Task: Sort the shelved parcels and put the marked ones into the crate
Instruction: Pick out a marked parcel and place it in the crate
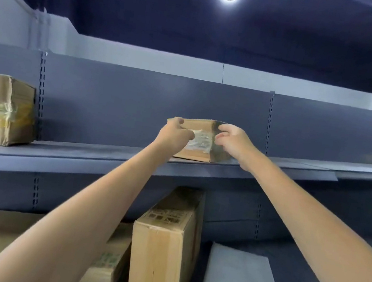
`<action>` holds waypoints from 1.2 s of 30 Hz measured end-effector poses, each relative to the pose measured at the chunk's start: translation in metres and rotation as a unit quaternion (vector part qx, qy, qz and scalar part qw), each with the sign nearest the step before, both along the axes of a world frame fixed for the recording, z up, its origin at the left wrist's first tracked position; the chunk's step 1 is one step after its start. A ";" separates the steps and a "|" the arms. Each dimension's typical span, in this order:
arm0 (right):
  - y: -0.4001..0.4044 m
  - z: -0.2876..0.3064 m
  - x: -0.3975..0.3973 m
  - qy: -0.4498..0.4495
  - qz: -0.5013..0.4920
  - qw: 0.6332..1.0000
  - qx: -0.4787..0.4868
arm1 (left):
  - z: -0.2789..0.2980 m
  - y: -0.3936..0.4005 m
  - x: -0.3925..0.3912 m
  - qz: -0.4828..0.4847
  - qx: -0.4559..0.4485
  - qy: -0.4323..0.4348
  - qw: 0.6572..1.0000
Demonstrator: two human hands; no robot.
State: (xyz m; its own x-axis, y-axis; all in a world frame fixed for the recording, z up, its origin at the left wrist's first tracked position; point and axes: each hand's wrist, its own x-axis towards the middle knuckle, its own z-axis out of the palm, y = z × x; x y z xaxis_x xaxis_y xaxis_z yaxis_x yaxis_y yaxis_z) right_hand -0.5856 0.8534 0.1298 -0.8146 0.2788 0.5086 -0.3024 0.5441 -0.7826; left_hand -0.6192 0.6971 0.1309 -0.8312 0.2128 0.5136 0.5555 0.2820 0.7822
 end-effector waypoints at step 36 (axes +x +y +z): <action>-0.088 -0.010 0.002 0.184 0.034 0.981 -0.054 | 0.012 -0.109 -0.005 -0.091 0.088 0.126 0.984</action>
